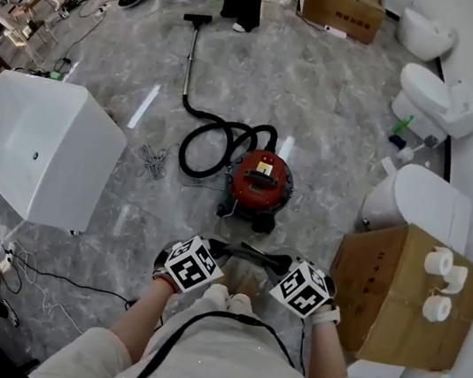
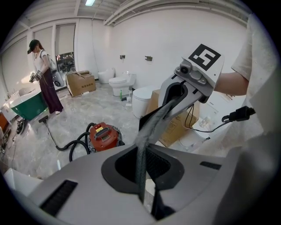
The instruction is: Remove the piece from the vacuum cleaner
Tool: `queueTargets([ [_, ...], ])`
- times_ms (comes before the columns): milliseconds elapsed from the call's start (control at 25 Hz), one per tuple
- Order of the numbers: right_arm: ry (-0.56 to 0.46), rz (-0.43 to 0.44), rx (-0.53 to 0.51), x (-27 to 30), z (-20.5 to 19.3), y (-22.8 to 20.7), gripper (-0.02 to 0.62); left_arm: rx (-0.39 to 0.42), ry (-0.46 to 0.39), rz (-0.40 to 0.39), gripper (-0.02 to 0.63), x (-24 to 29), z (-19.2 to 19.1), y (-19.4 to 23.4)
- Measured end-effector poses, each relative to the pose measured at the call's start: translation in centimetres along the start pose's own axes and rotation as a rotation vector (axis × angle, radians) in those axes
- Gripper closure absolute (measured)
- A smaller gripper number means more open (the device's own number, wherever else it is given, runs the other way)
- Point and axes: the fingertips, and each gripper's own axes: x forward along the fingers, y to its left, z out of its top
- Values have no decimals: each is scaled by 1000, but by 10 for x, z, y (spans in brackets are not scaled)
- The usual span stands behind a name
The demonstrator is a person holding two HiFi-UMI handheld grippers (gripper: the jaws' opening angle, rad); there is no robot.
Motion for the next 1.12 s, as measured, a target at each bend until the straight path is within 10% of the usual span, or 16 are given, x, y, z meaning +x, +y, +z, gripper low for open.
queueTargets([
  [1120,-2,18,-13,-25,13,19,558,-44,-47,-103,571,-31,11,-21],
])
